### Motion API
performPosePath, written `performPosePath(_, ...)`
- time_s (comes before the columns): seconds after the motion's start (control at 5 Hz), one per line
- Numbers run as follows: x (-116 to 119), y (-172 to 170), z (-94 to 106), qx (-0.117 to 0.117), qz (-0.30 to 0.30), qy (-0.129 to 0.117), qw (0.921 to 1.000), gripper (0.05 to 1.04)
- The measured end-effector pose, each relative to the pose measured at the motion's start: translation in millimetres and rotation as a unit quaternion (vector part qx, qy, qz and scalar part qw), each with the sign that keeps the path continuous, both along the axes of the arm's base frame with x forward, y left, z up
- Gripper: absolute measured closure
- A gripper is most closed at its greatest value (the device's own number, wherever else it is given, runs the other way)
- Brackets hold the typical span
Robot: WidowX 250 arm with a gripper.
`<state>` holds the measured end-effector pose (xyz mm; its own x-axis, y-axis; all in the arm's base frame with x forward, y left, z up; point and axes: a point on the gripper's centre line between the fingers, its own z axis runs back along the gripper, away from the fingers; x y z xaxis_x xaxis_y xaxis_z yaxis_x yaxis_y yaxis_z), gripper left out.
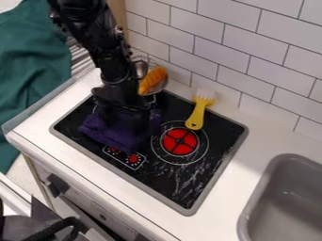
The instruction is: Move the violet cloth to the bottom/right side of the stove
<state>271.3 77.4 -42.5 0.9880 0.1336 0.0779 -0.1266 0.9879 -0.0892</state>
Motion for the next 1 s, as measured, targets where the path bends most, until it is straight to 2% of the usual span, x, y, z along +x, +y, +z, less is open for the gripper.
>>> performPosePath(0.2,-5,-30,1.4,0.0,-0.034,0.01,0.9994,0.085)
performPosePath(1.0,-5,-103,-0.5,-0.024,-0.098,0.018,0.9947,0.084)
